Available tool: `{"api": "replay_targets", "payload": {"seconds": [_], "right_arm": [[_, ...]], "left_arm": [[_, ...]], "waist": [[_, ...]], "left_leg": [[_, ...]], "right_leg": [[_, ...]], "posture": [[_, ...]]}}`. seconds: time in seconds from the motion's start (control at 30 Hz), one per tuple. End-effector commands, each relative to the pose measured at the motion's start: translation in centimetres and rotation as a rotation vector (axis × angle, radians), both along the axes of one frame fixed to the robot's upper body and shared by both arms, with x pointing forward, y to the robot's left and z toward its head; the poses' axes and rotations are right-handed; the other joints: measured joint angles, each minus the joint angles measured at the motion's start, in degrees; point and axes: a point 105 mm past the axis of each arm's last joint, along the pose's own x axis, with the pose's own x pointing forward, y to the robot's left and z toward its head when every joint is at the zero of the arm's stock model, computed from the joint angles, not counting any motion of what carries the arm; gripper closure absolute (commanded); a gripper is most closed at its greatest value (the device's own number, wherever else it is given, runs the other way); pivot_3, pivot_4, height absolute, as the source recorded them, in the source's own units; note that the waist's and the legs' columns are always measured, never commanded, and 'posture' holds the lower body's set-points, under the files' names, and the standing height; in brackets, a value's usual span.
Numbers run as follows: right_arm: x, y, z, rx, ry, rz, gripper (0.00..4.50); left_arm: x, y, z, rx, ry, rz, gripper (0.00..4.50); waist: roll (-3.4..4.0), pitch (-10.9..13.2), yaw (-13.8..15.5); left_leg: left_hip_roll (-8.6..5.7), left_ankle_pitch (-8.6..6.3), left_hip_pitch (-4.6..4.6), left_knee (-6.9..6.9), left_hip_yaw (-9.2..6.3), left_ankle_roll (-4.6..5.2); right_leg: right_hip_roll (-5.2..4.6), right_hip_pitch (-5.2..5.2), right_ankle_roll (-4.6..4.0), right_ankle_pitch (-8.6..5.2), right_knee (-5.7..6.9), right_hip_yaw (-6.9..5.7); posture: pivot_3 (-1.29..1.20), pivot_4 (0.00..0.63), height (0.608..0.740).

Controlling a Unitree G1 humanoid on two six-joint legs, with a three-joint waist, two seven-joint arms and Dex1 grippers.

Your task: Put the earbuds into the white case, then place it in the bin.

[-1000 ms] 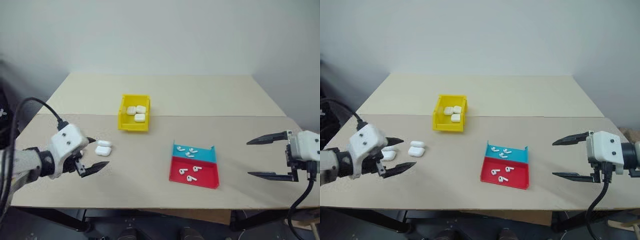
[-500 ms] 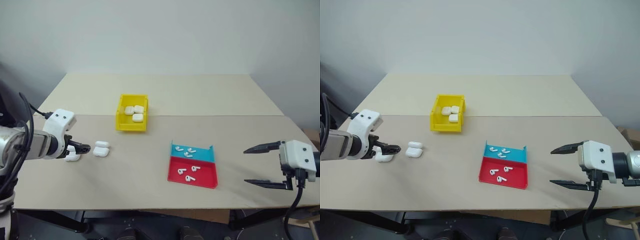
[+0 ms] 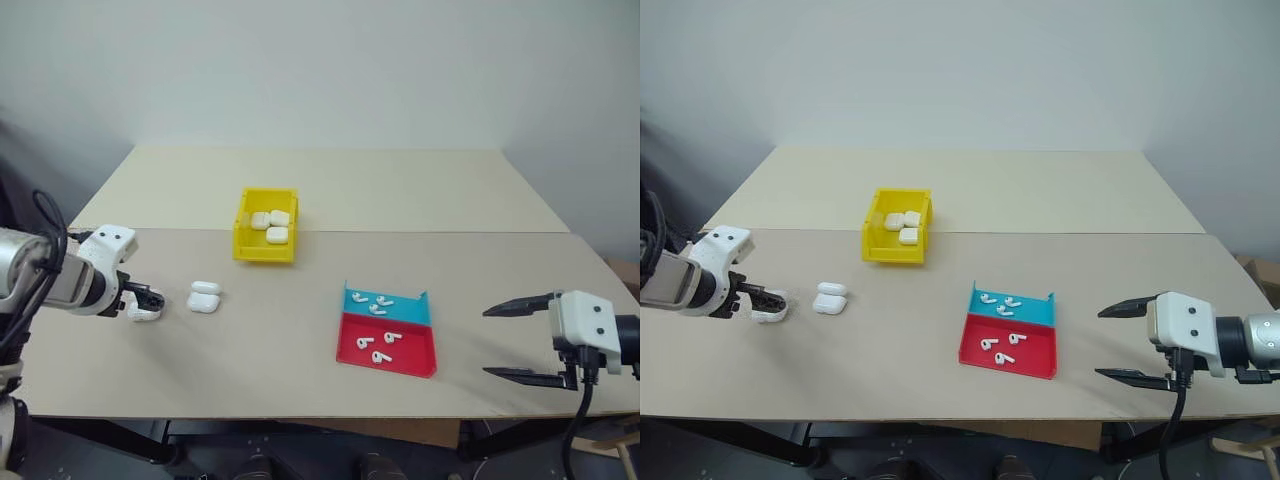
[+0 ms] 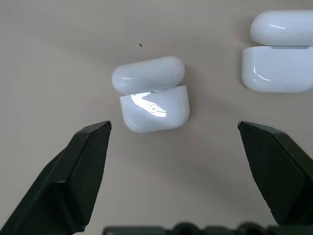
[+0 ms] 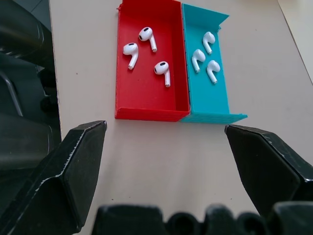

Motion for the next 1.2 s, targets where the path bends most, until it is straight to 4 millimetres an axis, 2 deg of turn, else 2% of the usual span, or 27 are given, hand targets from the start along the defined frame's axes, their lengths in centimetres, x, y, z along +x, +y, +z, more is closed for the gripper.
{"api": "replay_targets", "payload": {"seconds": [0.03, 0.3, 0.93, 1.2], "right_arm": [[-0.2, 0.3, 0.2, 0.011, -0.013, -0.004, 0.02], [-0.5, 0.2, 0.0, 0.007, -0.005, -0.029, 0.02], [-0.2, 0.0, -0.2, -0.01, -0.014, -0.062, 0.02], [-0.1, -0.3, -0.5, -0.022, -0.015, -0.084, 0.02]], "left_arm": [[0.4, 0.3, 0.1, -0.019, 0.016, 0.027, 0.0], [0.8, 1.3, -1.3, 0.016, 0.07, 0.062, 0.0], [3.2, 1.4, -1.9, -0.078, 0.088, 0.051, 0.0], [3.3, 1.5, -3.3, -0.069, 0.136, 0.036, 0.0]], "waist": [[-0.01, 0.0, 0.1], [-0.05, 0.0, 0.1], [-0.07, 0.0, 0.1], [-0.08, 0.0, 0.1]], "left_leg": [[0.0, 0.0, 0.0, 0.0, -0.01, 0.0], [-0.01, 0.0, -0.02, 0.01, -0.02, 0.0], [-0.02, 0.0, -0.11, 0.03, -0.05, 0.01], [-0.03, 0.0, -0.23, 0.1, -0.1, 0.01]], "right_leg": [[0.0, 0.0, 0.0, 0.0, 0.0, -0.01], [0.0, 0.01, 0.01, 0.0, 0.0, -0.02], [0.0, -0.04, 0.04, 0.01, 0.0, -0.04], [0.0, -0.08, 0.04, 0.01, 0.0, -0.08]], "posture": [[0.0, 0.15, 0.74], [0.0, 0.15, 0.74], [0.0, 0.15, 0.74], [0.0, 0.15, 0.74]]}}
